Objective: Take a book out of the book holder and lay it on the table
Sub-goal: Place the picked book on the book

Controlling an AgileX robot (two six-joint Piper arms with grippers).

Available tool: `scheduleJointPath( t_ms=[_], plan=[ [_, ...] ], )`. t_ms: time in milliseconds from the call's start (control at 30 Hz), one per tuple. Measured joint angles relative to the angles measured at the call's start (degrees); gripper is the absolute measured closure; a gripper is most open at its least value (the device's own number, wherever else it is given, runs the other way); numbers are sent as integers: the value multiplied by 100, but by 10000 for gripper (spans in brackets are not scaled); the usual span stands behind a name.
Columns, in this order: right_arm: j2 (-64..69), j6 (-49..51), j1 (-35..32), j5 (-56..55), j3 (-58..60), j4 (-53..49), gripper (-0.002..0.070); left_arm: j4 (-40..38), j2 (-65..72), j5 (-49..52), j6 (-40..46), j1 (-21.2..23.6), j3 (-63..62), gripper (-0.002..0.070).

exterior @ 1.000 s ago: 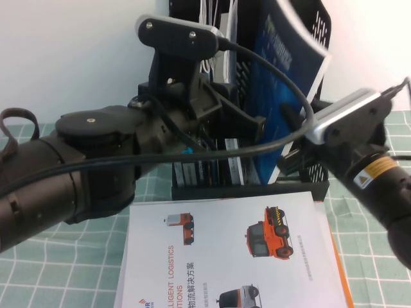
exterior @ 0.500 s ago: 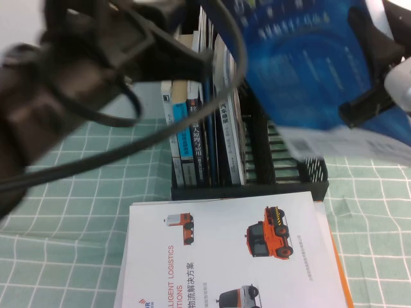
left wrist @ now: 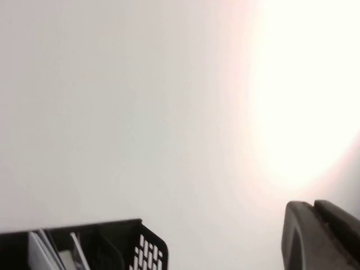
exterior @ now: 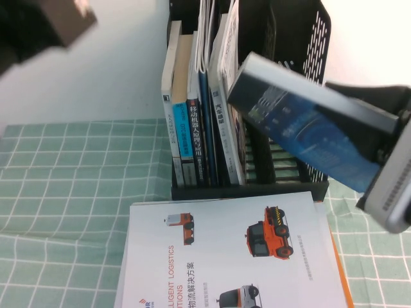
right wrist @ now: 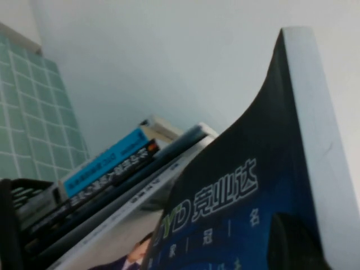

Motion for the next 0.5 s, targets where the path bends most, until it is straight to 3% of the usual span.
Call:
scheduleJointPath(
  t_ms=[300, 500],
  plan=[
    [615, 676, 101, -427, -11, -1025, 545, 83, -140, 1793, -1036, 0, 1320, 678],
    [628, 2331, 385, -289, -34, -2805, 545, 223, -140, 2877, -1337, 0, 1886, 678]
  ],
)
